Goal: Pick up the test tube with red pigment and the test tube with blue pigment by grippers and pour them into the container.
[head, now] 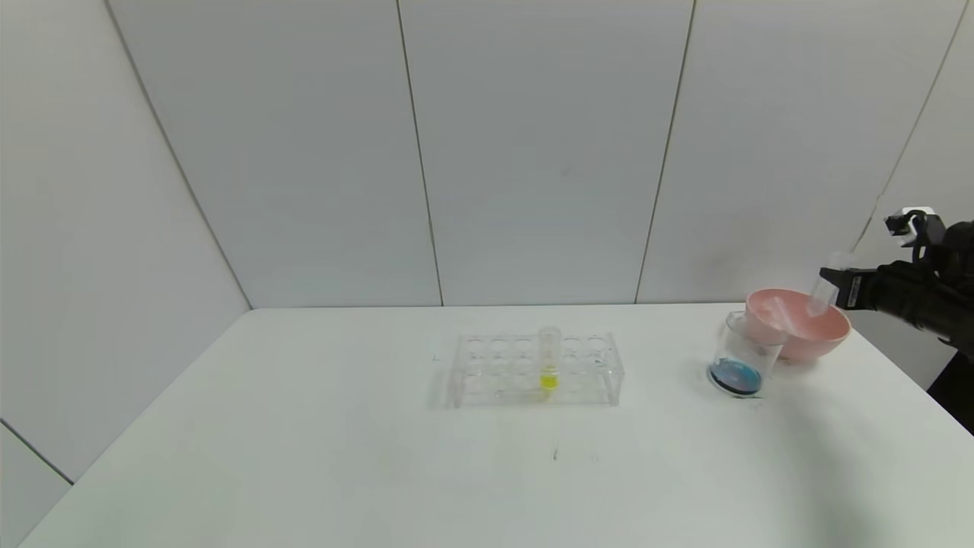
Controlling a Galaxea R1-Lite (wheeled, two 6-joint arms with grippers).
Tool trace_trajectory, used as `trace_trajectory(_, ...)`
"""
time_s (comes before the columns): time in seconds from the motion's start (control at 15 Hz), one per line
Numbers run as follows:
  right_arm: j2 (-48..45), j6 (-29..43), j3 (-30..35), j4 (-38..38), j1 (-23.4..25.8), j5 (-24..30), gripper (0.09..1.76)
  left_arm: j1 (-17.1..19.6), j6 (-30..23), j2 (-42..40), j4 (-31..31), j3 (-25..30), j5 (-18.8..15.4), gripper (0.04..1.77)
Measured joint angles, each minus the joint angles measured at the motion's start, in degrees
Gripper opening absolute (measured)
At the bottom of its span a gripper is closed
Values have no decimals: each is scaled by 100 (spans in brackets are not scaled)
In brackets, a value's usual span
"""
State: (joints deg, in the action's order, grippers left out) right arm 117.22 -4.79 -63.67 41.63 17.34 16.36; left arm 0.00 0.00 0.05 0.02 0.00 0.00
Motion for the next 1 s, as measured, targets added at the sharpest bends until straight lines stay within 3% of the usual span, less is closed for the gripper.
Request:
trace_trajectory(0.2,55,-5,-20,13,11,24,51,0,0,0,-2,0,0,176)
trace_trajectory(0.4,69,11,-18,44,11,17,90,0,0,0,-2,0,0,176)
trace_trajectory(0.67,66,102,-20,148,-105,-7,123,0,0,0,-2,0,0,176)
trace_trajectory(1.0,-262,474,80,161,-1048,-517,145,0,0,0,-2,0,0,176)
